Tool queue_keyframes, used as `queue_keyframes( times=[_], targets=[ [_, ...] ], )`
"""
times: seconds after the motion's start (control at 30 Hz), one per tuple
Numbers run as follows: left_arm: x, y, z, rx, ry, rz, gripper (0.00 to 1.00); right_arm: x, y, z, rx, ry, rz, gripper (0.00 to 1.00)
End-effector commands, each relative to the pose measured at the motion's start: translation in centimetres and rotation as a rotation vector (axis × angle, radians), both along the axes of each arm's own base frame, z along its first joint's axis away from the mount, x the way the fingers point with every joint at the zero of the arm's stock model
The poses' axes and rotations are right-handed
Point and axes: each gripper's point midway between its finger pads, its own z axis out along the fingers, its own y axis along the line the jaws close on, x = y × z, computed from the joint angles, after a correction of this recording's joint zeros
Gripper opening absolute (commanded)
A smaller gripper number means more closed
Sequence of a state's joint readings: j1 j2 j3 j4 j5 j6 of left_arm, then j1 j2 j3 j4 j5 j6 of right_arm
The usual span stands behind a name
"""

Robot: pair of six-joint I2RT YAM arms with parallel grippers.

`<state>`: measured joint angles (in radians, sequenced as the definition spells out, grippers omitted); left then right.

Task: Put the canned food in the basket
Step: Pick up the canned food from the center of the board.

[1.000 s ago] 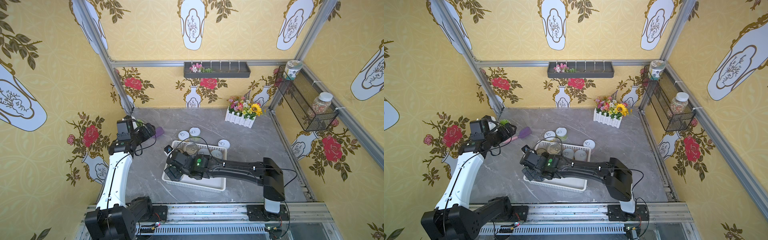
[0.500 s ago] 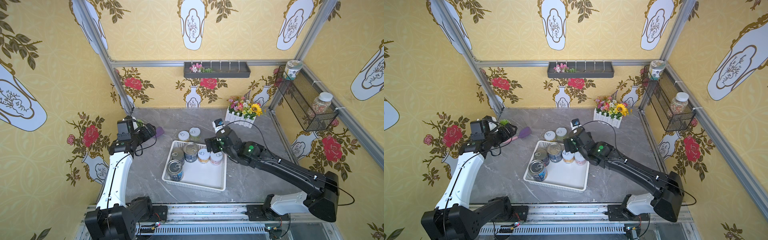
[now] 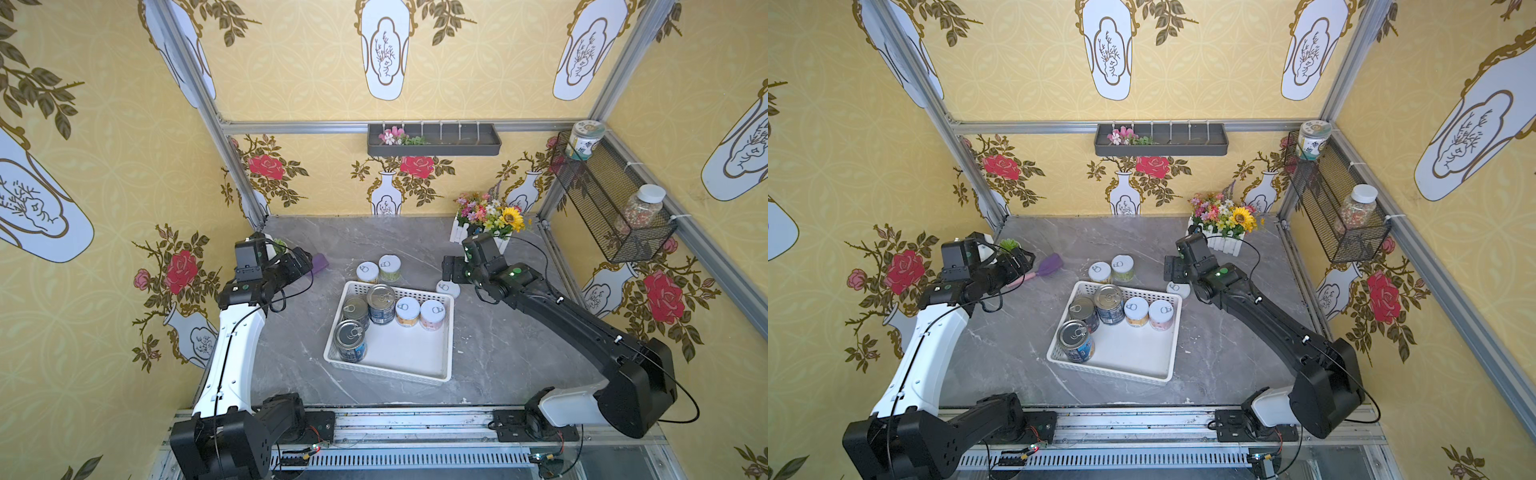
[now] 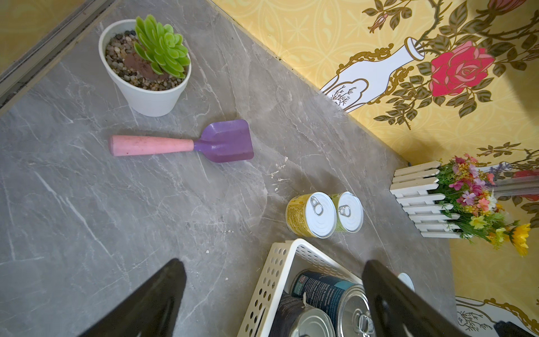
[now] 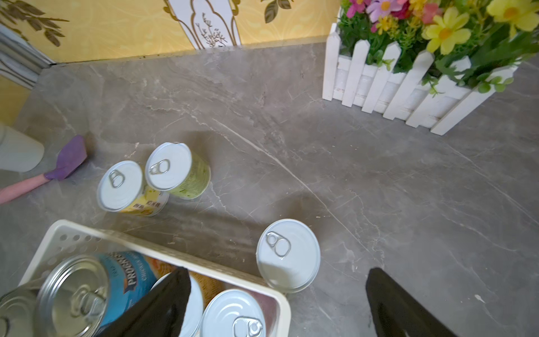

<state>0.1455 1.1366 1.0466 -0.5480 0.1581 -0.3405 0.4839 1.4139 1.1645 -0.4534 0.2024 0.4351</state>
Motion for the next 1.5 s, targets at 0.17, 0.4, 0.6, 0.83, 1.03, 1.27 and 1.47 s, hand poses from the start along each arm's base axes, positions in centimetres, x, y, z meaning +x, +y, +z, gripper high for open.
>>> queue_keyframes(
  times=[0.17,0.4,0.6,0.83,1.03,1.27,1.47],
  targets=[
    [0.1,-0.2,-0.3,0.003,0.002,-0.012,1.00,1.1,-0.2,-3.5,0.061,0.153,0.020,0.97],
    [0.1,-0.3,-0.3,0.003,0.001,-0.015,1.00,1.7,0.7,-6.4,0.038,0.242,0.051,0.97],
    [0.1,-0.3,-0.3,0.002,0.001,-0.017,1.00,2.2,1.1,-8.7,0.015,0.314,0.060,0.97],
    [0.1,-0.3,-0.3,0.002,0.003,-0.017,1.00,2.5,1.6,-10.8,-0.023,0.377,0.078,0.97],
    [0.1,-0.4,-0.3,0.002,0.002,-0.019,1.00,2.5,2.4,-12.1,-0.060,0.414,0.106,0.97],
    [0.0,-0.4,-0.3,0.003,0.001,-0.018,1.00,2.1,3.2,-13.4,-0.108,0.459,0.127,1.00],
    [0.0,-0.4,-0.2,0.006,0.000,-0.018,1.00,1.6,2.2,-13.7,-0.143,0.486,0.092,0.98]
  ],
)
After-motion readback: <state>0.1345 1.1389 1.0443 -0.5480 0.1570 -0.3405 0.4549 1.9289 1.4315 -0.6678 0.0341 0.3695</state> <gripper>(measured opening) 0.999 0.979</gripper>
